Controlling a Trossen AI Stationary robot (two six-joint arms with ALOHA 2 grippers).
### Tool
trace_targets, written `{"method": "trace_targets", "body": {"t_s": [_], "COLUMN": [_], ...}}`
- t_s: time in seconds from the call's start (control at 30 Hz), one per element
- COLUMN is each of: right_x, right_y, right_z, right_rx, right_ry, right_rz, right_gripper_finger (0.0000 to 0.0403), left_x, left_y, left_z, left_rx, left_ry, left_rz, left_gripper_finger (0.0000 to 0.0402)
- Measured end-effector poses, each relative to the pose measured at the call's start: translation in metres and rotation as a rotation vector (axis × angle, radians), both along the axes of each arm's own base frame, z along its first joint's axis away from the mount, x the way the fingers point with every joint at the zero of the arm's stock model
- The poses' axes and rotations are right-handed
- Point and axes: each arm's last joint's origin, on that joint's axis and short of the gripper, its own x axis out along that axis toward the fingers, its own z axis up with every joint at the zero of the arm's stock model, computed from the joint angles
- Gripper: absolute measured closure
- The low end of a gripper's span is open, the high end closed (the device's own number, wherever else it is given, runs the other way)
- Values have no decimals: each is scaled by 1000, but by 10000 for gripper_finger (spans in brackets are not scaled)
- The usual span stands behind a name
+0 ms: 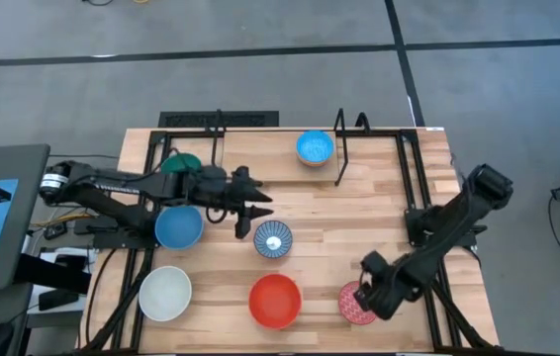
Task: Place and stack bowls onto a shelf
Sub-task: Stack the red patterned bowl on top of the blue patterned bowl on the shelf
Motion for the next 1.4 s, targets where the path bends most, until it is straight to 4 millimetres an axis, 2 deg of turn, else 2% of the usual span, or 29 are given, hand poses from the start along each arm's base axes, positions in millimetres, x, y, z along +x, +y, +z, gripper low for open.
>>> {"method": "trace_targets", "body": {"t_s": [0.2, 0.4, 0.6, 0.73, 0.9, 1.1, 1.23, 1.4], "right_x": [2, 11, 28, 45, 75, 105, 120, 140], "right_y": [20, 35, 45, 41, 23, -10, -49, -113], "right_z": [-32, -51, -45, -34, -5, 30, 53, 81], "right_rx": [-8, 12, 41, 43, -7, -90, -201, -336], "right_ry": [98, 170, 142, 102, 31, 20, 81, 119], "right_rz": [23, 36, -12, -61, -176, -140, -44, 113], "right_gripper_finger": [171, 246, 347, 361, 361, 361, 361, 361], "left_x": [-2, -14, -34, -42, -48, -51, -56, -60], "left_y": [-10, -16, -14, -13, -12, -11, -10, -5], "left_z": [-9, -6, -2, 0, -1, 2, 6, 10], "left_rx": [-42, -51, -10, 33, 101, 189, 199, 276], "left_ry": [37, 100, 170, 195, 242, 235, 219, 213], "left_rz": [-1, -24, 29, 22, -5, -24, -2, 78], "left_gripper_finger": [260, 260, 260, 260, 260, 260, 260, 260]}}
